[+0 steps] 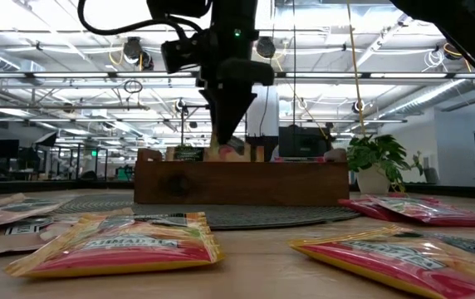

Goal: Pick & Place Tea
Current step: Put the middle yellow tea sachet into the middle section of the wooden organizer

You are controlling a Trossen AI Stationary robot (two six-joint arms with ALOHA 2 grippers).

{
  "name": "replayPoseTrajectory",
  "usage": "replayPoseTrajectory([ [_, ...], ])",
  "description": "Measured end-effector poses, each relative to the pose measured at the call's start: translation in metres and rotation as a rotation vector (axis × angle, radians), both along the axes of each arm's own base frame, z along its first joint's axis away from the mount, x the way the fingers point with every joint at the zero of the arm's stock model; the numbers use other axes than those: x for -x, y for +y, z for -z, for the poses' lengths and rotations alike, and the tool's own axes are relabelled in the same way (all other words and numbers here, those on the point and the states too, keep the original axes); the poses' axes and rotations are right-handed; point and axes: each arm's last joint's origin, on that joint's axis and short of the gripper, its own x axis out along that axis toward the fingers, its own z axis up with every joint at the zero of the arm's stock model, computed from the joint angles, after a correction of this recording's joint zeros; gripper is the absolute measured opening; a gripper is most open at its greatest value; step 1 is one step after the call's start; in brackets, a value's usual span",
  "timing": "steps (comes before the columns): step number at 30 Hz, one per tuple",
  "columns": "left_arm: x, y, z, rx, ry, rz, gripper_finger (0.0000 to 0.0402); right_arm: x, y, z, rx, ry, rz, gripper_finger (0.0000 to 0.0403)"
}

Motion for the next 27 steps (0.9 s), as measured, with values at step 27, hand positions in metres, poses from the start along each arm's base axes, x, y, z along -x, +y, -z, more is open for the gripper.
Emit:
replayPoseTrajectory([
  [27,0.001,-0.003,-0.001,0.033,-0.005,0.01,0.0124,-0.01,0.061,-0.005,0.064,-0.262,0.036,0.0106],
])
